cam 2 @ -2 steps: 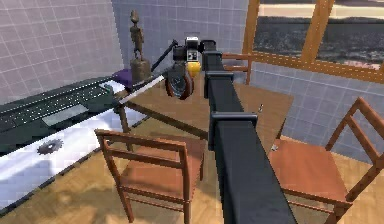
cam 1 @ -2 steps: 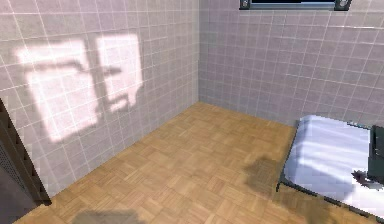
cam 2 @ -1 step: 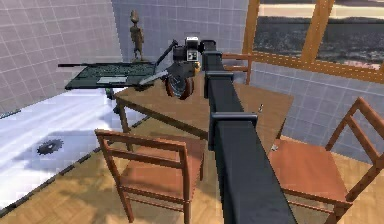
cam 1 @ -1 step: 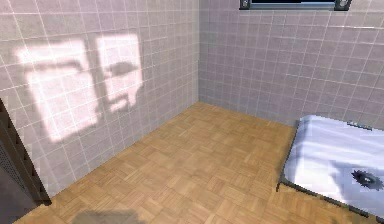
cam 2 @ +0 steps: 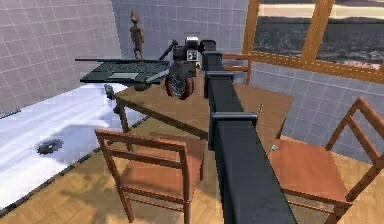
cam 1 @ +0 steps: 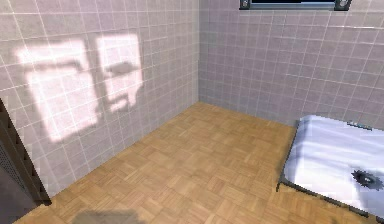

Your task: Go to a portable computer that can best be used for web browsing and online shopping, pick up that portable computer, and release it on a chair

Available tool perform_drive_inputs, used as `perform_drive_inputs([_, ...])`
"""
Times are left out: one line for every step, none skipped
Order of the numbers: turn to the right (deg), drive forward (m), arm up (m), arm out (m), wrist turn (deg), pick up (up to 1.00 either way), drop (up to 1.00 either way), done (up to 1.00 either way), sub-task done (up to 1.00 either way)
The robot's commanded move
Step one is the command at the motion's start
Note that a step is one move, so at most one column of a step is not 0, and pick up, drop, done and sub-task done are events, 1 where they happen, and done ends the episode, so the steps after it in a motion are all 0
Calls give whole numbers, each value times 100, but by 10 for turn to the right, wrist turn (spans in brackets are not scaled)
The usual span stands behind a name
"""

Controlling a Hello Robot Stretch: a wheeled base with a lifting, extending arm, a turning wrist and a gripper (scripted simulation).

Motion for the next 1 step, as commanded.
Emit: perform_drive_inputs([0,0,-34,0,0,0,0,0,0])
